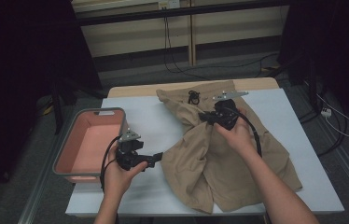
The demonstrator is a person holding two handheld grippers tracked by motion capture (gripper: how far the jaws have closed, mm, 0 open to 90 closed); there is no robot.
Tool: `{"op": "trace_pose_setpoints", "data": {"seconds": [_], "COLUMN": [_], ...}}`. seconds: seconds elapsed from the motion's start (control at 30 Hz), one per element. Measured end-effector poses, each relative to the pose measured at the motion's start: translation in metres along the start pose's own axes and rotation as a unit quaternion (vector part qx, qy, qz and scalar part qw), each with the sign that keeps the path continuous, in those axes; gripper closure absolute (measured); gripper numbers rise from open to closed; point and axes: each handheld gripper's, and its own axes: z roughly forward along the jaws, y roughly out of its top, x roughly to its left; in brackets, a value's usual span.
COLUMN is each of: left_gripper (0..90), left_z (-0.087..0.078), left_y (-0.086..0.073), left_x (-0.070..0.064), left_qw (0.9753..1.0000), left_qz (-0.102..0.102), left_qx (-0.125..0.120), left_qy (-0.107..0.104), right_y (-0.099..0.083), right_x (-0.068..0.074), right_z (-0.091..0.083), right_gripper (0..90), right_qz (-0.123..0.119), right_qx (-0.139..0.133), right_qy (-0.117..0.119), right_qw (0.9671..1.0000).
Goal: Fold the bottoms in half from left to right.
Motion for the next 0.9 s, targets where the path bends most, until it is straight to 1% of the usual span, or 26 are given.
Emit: {"op": "trace_pose_setpoints", "data": {"seconds": [0.37,0.47,0.53,0.77,0.9], "left_gripper": [7.4,7.4,7.4,7.1,7.1], "left_z": [0.000,0.000,0.000,0.001,0.001], "left_y": [0.000,0.000,0.000,-0.001,-0.001], "left_x": [0.001,0.001,0.000,0.000,0.000], "left_qw": [1.0000,1.0000,1.0000,1.0000,1.0000], "left_qz": [0.002,0.003,0.002,0.002,0.003], "left_qx": [0.002,0.002,0.001,0.002,0.004], "left_qy": [0.002,0.003,0.003,0.003,0.002], "right_y": [-0.002,-0.003,-0.004,-0.007,-0.009], "right_x": [-0.005,-0.008,-0.009,-0.018,-0.023], "right_z": [-0.006,-0.008,-0.009,-0.016,-0.020], "right_gripper": [87.1,87.1,87.1,87.1,87.1], "right_qz": [0.006,0.007,0.009,0.015,0.014], "right_qx": [-0.005,-0.004,0.001,0.000,0.003], "right_qy": [-0.006,-0.007,-0.006,-0.017,-0.023], "right_qw": [1.0000,0.9999,0.9999,0.9997,0.9996]}}
